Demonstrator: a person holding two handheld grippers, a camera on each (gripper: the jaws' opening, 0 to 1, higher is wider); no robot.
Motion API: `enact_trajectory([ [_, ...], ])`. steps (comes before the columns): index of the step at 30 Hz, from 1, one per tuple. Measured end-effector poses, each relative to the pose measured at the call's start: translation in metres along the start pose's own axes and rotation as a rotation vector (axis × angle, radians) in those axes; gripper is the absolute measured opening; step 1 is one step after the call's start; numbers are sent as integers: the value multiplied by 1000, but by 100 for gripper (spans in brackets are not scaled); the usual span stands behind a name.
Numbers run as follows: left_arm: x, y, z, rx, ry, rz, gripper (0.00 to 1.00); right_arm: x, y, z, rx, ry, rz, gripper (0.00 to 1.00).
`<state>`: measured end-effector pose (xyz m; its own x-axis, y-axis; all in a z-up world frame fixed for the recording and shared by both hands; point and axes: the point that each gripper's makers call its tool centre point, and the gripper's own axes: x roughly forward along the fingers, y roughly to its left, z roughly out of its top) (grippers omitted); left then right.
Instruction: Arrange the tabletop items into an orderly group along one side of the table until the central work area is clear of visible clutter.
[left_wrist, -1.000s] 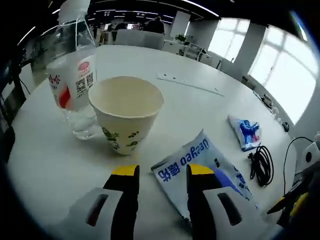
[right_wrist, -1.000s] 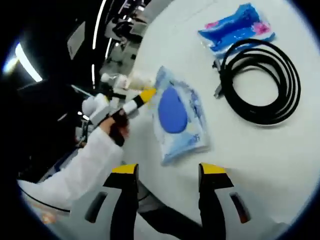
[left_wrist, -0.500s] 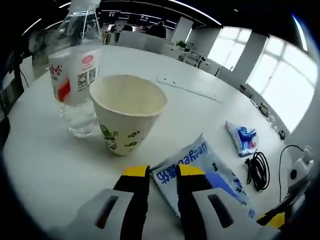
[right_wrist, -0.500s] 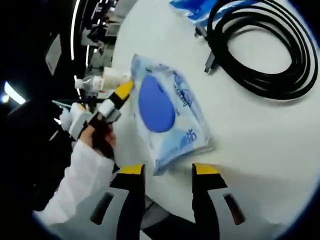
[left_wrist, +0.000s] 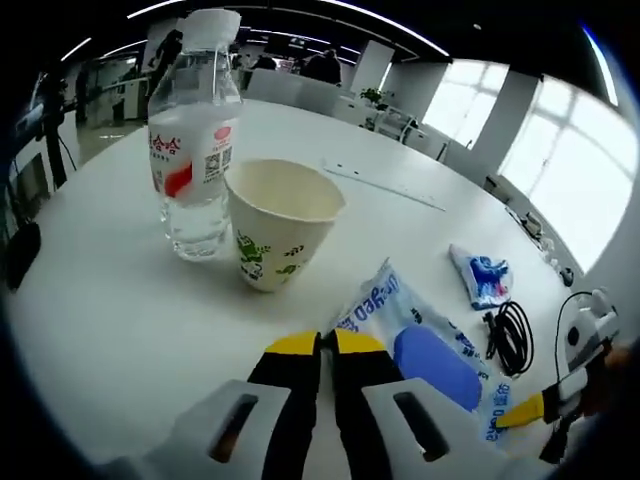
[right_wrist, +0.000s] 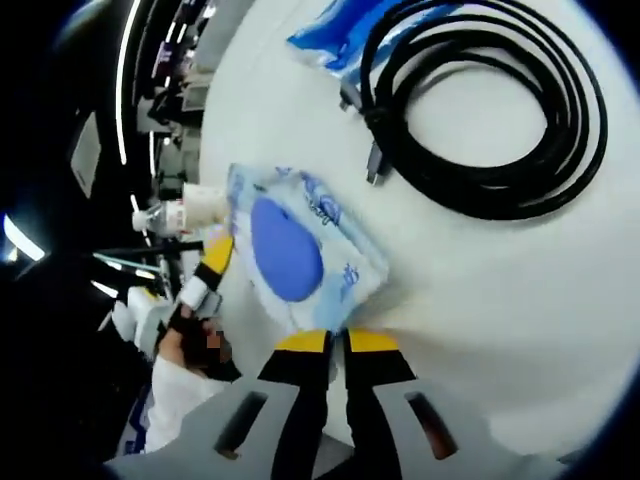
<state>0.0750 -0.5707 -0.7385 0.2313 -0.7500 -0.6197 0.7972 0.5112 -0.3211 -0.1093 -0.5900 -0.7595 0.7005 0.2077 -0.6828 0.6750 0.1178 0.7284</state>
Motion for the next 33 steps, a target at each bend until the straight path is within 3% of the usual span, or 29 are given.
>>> enact_trajectory([
  [5, -28, -3, -9, 22, -3, -5, 0, -14, 8, 33, -91, -113, 6, 0],
  [10, -54, -6, -20, -31, -34, 6, 0, -15, 6, 43, -75, -131, 18, 0],
  [14, -62, -5, -35, 4, -27, 52, 0, -7, -1, 37, -113, -110, 1, 0],
  [20, -66, 4, -59, -48, 7, 94, 0, -1, -5, 40, -127, -112, 32, 0],
  [22, -65, 6, -64, -49, 13, 103, 0, -1, -2, 41, -164, -122, 48, 0],
  [23, -65, 8, -69, -17, 33, 114, 0, 0, -1, 42, -221, -128, 46, 0],
  [25, -65, 7, -71, -2, 31, 119, 0, 0, 3, 44, -297, -147, 61, 2],
  [28, -66, 4, -69, -86, 15, 91, 7, -4, 4, 42, -318, -152, 62, 10],
  [32, -70, 9, -64, -64, -4, 105, 19, -10, 2, 31, -359, -124, 80, 15],
  [33, -69, 11, -62, -54, -13, 104, 20, -10, 4, 26, -365, -102, 117, 19],
])
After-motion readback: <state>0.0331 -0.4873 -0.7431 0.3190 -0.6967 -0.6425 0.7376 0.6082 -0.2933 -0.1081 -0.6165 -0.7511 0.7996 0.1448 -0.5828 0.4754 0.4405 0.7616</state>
